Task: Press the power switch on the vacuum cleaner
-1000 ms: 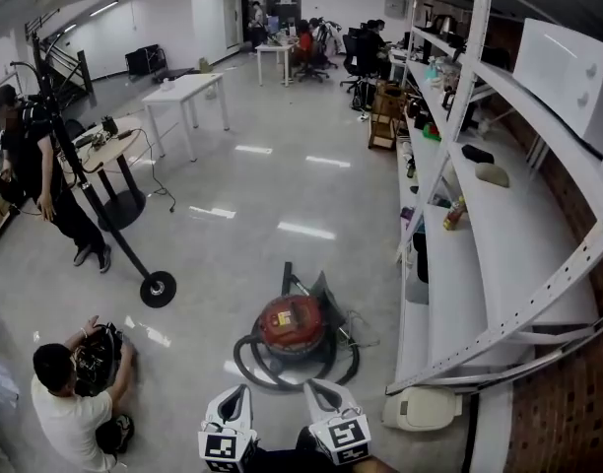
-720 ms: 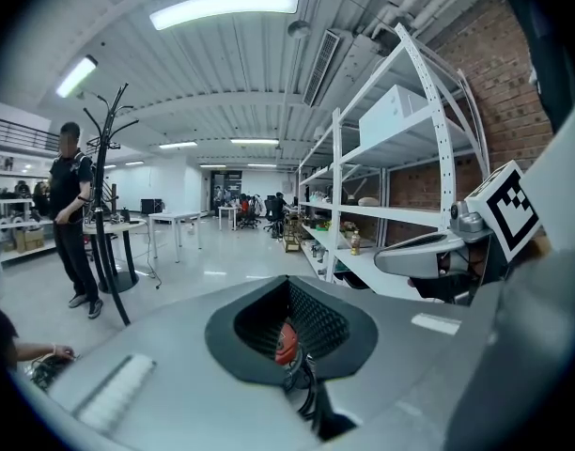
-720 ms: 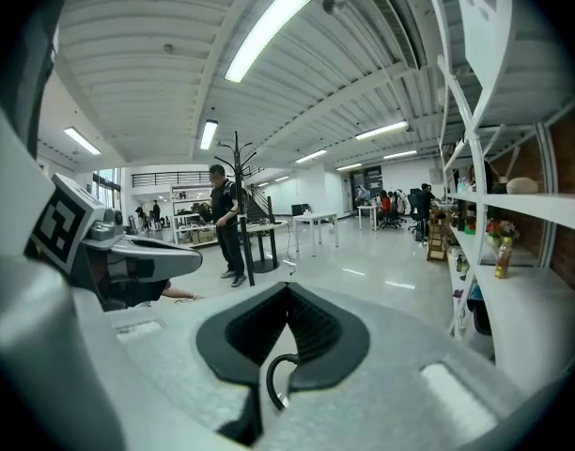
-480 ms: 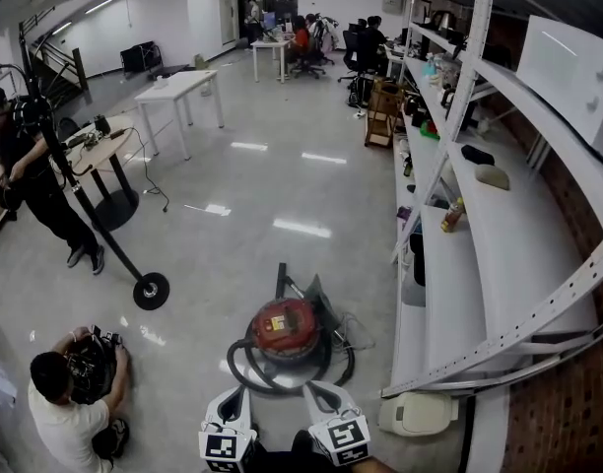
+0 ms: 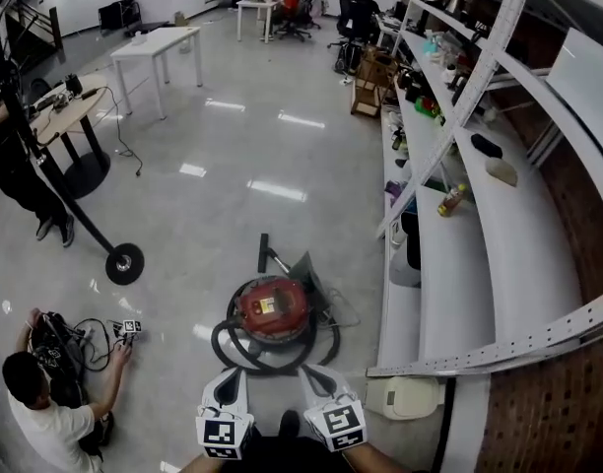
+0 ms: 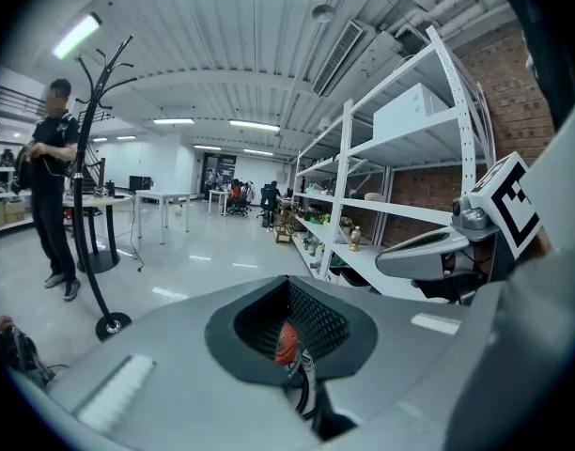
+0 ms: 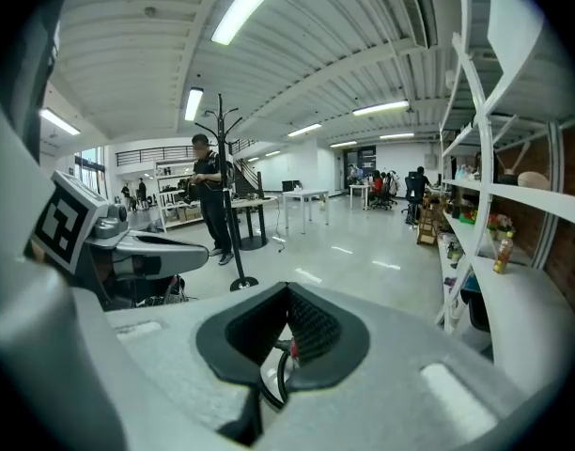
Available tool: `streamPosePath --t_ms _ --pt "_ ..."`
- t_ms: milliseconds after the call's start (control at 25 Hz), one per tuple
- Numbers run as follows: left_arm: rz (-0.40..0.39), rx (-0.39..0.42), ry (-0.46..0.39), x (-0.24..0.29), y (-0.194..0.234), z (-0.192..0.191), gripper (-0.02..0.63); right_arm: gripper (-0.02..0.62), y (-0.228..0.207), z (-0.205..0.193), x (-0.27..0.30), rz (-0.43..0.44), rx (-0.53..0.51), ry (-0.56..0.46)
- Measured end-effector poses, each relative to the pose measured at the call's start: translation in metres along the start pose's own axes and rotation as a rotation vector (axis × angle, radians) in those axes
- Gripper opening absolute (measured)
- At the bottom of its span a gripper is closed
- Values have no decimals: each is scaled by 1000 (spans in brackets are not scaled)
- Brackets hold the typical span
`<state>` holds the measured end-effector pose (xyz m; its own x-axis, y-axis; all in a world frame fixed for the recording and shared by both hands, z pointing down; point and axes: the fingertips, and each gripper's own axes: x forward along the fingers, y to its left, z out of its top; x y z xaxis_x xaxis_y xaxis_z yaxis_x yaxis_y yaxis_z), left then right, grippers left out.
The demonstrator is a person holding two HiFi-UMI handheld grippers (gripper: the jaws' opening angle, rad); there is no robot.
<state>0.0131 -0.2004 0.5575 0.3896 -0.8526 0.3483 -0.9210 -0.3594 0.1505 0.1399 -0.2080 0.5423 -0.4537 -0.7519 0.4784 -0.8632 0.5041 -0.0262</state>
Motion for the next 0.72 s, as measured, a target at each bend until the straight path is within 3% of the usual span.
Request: streamPosePath --t_ms 320,720 --pt "-21 13 65 66 68 -21 15 -8 -5 -22 97 -12 24 133" --pt "-10 -11 205 150 139 -98 15 -8 -19 -88 213 -39 61 321"
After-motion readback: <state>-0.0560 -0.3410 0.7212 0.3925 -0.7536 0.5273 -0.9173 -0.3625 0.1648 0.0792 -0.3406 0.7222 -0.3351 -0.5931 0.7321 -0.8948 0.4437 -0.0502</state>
